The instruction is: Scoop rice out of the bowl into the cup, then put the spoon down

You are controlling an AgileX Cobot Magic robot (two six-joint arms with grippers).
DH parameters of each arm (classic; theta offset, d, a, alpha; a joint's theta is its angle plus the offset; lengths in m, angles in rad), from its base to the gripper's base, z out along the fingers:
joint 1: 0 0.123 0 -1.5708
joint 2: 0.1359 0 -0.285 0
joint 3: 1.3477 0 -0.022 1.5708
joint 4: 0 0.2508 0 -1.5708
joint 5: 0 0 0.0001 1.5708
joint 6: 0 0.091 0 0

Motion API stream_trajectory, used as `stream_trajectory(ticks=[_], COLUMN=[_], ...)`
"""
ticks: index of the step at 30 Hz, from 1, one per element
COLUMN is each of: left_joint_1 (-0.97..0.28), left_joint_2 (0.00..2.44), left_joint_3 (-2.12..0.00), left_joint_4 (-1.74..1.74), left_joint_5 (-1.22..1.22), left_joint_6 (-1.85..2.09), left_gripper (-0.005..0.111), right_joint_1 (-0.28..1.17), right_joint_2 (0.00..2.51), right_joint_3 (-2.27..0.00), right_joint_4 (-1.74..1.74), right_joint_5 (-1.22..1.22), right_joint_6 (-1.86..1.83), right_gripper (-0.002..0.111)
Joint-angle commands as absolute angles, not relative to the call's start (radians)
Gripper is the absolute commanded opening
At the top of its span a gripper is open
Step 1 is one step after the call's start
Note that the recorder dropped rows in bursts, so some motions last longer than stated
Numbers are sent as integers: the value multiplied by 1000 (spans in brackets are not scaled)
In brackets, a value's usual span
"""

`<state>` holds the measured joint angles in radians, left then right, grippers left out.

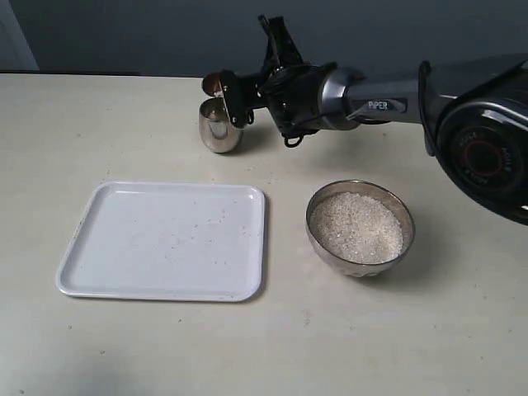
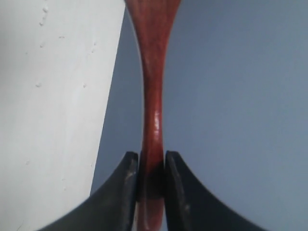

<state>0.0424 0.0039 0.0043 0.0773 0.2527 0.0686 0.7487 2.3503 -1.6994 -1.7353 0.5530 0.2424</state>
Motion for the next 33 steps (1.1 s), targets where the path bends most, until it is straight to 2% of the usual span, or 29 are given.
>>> stream_trajectory(ticks=[1,33], left_joint_1=[36,36], left_joint_2=[0,0], left_joint_3=[0,0], left_joint_4=[80,80], left_joint_5=[239,239], left_joint_6=[64,64], left_gripper=[0,0], right_joint_1=[759,798], right_joint_2=[2334,2336], right_joint_3=[-1694,-1679], right_joint_4=[-1744,-1743], right_joint_5=[581,685], right_joint_6=[298,431], right_gripper=[-1,-1])
